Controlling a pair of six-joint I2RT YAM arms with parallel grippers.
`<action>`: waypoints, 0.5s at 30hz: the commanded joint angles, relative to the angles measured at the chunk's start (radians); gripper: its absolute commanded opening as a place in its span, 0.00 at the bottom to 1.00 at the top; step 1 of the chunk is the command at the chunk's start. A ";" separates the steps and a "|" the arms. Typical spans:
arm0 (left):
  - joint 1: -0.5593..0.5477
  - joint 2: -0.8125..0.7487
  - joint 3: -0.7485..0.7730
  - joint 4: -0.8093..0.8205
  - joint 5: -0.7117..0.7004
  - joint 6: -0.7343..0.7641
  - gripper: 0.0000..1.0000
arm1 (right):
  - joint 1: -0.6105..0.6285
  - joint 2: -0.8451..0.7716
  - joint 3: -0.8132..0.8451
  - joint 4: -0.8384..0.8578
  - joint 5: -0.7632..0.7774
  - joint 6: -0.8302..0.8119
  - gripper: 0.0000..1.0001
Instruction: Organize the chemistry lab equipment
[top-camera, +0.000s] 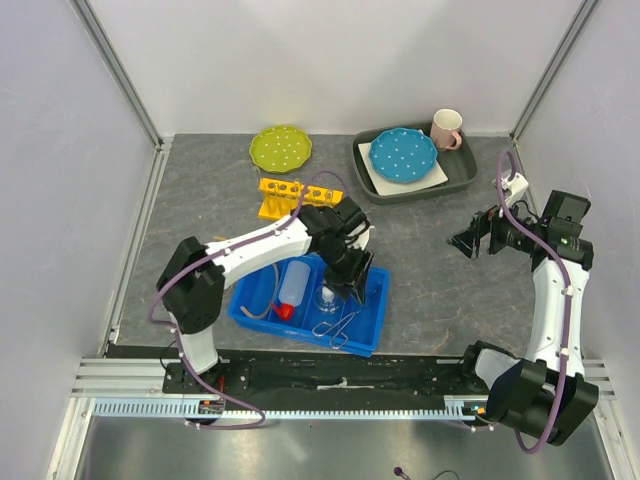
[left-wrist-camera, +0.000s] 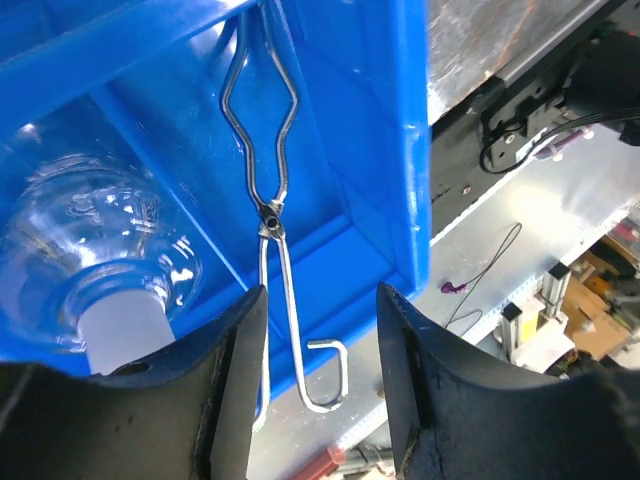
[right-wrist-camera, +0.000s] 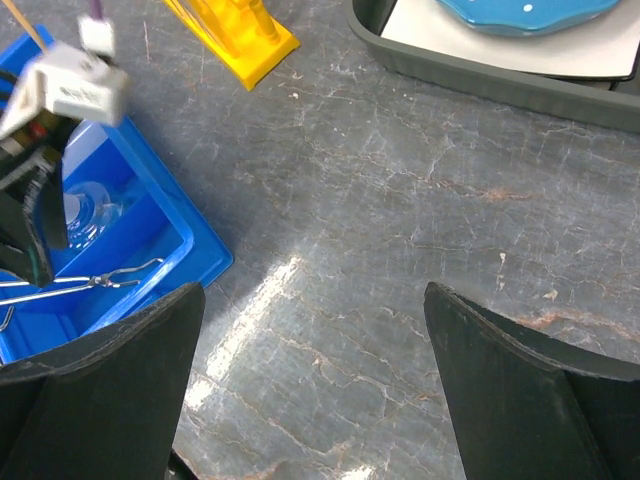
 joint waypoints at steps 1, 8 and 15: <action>0.001 -0.158 0.111 -0.036 -0.094 0.044 0.55 | -0.005 -0.033 0.074 -0.063 0.019 -0.094 0.98; 0.022 -0.506 0.042 0.071 -0.367 0.184 0.80 | -0.005 -0.090 0.192 0.027 0.275 0.087 0.98; 0.205 -0.880 -0.090 0.102 -0.478 0.161 1.00 | -0.005 -0.182 0.232 0.261 0.632 0.566 0.98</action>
